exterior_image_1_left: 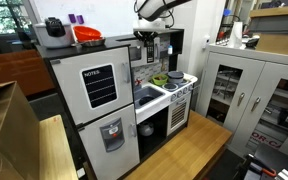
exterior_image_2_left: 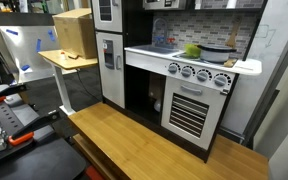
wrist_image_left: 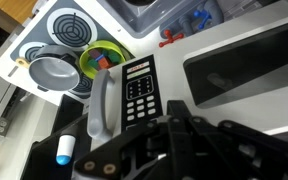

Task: Close the microwave door

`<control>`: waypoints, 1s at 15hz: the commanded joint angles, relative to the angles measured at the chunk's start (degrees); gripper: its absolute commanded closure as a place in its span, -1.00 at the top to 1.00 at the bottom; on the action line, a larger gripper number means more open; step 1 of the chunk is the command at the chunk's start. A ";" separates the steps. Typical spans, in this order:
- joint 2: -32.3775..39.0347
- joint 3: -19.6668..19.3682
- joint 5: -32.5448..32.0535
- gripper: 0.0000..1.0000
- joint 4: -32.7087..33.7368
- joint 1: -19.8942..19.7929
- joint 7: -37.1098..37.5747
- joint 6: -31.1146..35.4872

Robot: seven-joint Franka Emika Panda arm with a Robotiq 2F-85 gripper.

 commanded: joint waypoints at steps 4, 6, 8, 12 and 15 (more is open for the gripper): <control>3.79 0.72 4.75 -1.00 5.58 -0.70 -4.40 1.78; 4.24 0.52 5.24 -1.00 6.34 -0.60 -5.53 1.40; 4.53 0.87 4.71 -1.00 6.71 -0.91 -5.96 1.42; 4.59 1.16 5.23 -1.00 7.13 -1.09 -7.80 -0.26; 4.18 0.62 7.16 -1.00 7.88 -0.46 -7.86 -7.28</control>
